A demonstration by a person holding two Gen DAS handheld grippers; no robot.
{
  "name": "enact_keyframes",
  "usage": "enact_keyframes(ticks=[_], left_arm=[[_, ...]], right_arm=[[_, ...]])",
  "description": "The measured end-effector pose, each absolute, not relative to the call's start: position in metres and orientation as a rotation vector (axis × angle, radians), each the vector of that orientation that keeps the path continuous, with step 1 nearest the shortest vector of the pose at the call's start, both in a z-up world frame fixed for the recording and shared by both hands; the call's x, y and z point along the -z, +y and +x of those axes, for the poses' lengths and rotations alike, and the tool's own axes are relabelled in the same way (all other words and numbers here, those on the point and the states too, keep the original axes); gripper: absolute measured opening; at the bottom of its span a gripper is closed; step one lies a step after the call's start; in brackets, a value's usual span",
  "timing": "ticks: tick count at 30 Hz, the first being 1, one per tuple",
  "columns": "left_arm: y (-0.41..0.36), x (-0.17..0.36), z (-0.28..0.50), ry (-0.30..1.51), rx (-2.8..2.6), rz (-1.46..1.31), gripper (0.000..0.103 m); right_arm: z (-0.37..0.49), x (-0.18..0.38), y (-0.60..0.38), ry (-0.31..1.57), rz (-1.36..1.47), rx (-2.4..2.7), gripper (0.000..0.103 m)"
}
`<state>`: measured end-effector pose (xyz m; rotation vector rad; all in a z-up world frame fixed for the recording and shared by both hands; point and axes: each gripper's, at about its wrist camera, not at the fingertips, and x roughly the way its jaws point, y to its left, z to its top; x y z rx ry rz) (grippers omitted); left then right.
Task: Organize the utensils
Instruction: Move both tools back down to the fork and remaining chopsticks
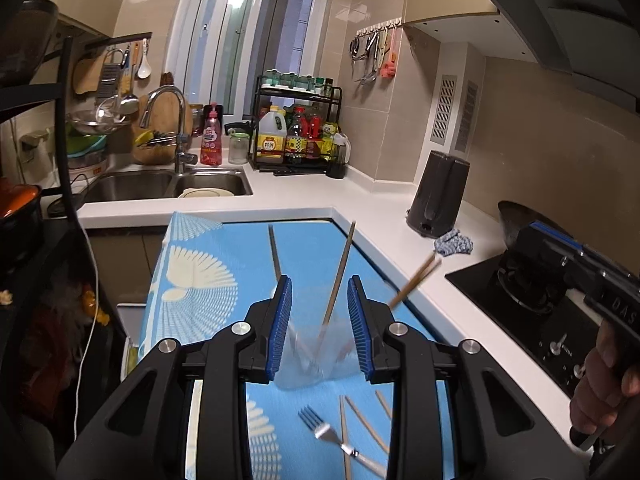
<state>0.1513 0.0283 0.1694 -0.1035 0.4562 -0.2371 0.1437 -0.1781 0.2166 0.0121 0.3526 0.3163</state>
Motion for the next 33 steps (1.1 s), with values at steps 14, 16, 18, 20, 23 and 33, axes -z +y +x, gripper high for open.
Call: enact_keyframes(ticks=[14,16,18,20,23,33], left_arm=[[0.012,-0.068,0.071,0.521,0.15,-0.095,0.029],[0.011,-0.058,0.064,0.524,0.145,-0.097,0.029],[0.008,-0.045,0.057,0.53,0.14,-0.083,0.029],[0.006,-0.033,0.051,0.548,0.14,-0.081,0.029],[0.005,-0.015,0.046,0.584,0.14,-0.083,0.029],[0.006,0.007,0.036,0.588,0.12,-0.086,0.029]], right_arm=[[0.061,-0.111,-0.198,0.417,0.028,-0.242,0.031],[0.054,-0.093,-0.2,0.437,0.029,-0.223,0.031],[0.049,-0.075,-0.203,0.469,0.054,-0.217,0.031],[0.044,-0.061,-0.203,0.492,0.059,-0.208,0.031],[0.039,-0.04,-0.2,0.534,0.053,-0.215,0.026],[0.032,-0.002,-0.2,0.604,0.045,-0.212,0.023]])
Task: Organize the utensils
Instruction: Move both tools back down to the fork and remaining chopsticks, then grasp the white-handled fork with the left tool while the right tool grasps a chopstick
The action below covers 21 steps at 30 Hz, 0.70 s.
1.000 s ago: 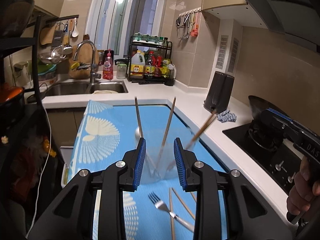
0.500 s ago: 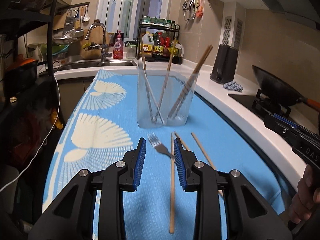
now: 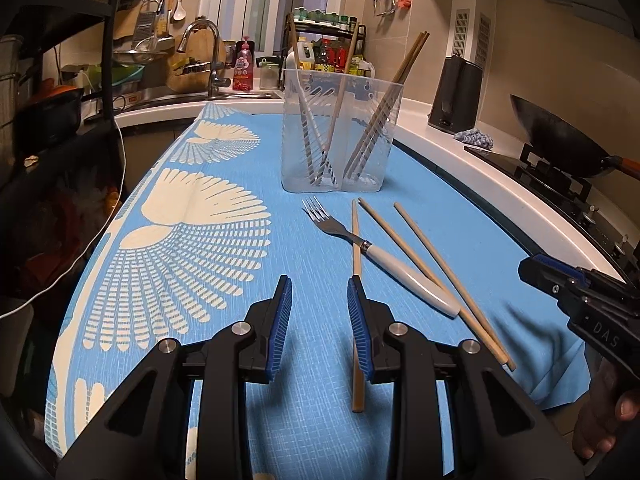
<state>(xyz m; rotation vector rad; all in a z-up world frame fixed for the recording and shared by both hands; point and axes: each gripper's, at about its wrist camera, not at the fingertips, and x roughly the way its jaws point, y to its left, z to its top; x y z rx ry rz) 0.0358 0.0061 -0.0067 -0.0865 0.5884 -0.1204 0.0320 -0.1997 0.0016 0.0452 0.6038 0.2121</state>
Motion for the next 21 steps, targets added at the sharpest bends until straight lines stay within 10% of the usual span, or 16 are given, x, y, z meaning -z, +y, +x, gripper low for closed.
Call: enact_keyframes(ticks=[21], left_arm=[[-0.01,0.032,0.034,0.652,0.173,-0.101,0.029]], right_arm=[[0.036,0.038,-0.184,0.739,0.014,-0.238,0.024]])
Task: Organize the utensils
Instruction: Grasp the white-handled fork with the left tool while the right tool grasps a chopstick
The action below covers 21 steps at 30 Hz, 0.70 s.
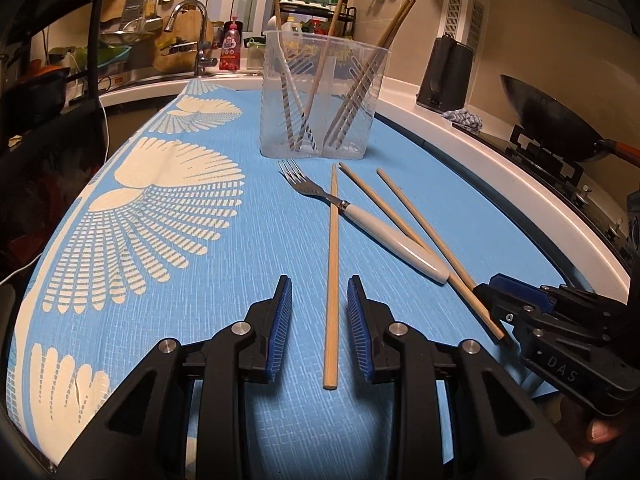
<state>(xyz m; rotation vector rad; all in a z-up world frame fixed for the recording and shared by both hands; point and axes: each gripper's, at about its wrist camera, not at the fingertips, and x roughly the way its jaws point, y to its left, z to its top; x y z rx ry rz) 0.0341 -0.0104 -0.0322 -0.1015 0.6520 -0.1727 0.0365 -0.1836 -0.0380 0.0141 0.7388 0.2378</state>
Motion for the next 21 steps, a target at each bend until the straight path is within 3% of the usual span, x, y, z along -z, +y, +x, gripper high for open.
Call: enact_keyframes(ticks=[7,8,10,21], left_arm=[[-0.015,0.026,0.031,0.63,0.167,-0.103,0.029],[-0.016,0.023,0.032,0.621,0.169,-0.108,0.029],[-0.021,0.015,0.034,0.608,0.18,-0.117,0.029],[-0.069,0.019,0.08,0.75,0.151,-0.198,0.029]], right_arm=[[0.037,0.038,-0.184,0.737,-0.007,-0.225,0.022],[0.037,0.037,-0.185,0.737,-0.007,-0.217,0.013],[0.038,0.037,-0.187,0.736,-0.009,-0.204,0.006],[0.036,0.037,-0.212,0.726,0.0,-0.185,0.006]])
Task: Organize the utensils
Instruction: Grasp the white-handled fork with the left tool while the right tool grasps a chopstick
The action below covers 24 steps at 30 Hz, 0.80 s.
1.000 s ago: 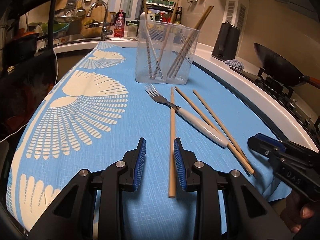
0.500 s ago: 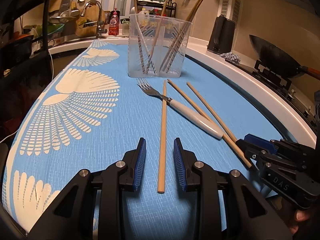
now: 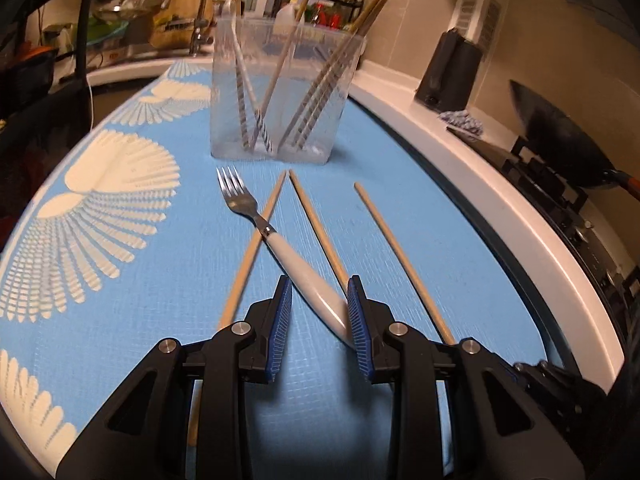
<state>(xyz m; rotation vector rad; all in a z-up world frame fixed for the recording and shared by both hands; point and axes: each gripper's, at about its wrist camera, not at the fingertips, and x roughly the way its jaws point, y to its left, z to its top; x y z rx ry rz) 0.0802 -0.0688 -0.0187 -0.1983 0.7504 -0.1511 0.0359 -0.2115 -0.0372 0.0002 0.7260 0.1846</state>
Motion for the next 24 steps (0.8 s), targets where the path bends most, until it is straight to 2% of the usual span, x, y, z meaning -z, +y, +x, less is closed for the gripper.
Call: enact_keyframes(ticks=[9,17,24], left_arm=[[-0.087,0.027,0.09,0.85,0.064,-0.151,0.031],[-0.067,0.018,0.084,0.85,0.022,-0.182,0.018],[-0.031,0.007,0.073,0.771,0.031,-0.191,0.016]], right_arm=[[0.034,0.038,-0.215,0.72,0.001,-0.198,0.006],[0.035,0.038,-0.21,0.728,0.0,-0.202,0.006],[0.036,0.036,-0.203,0.734,0.003,-0.206,0.006]])
